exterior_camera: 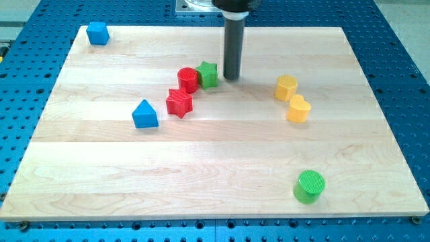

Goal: Place the green star to the top center of the board

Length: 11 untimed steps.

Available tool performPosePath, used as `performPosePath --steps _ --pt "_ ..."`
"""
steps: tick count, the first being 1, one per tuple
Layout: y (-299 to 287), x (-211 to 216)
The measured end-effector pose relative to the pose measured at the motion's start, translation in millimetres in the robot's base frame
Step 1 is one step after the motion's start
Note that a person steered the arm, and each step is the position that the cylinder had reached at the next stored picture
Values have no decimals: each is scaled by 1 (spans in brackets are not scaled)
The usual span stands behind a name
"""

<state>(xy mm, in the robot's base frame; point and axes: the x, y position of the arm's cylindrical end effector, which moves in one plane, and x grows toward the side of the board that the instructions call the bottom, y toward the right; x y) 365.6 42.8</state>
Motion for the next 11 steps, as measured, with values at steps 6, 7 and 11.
performPosePath --steps 6,7,11 --pt "-97 -33" --pt "-68 -52" --pt "60 -169"
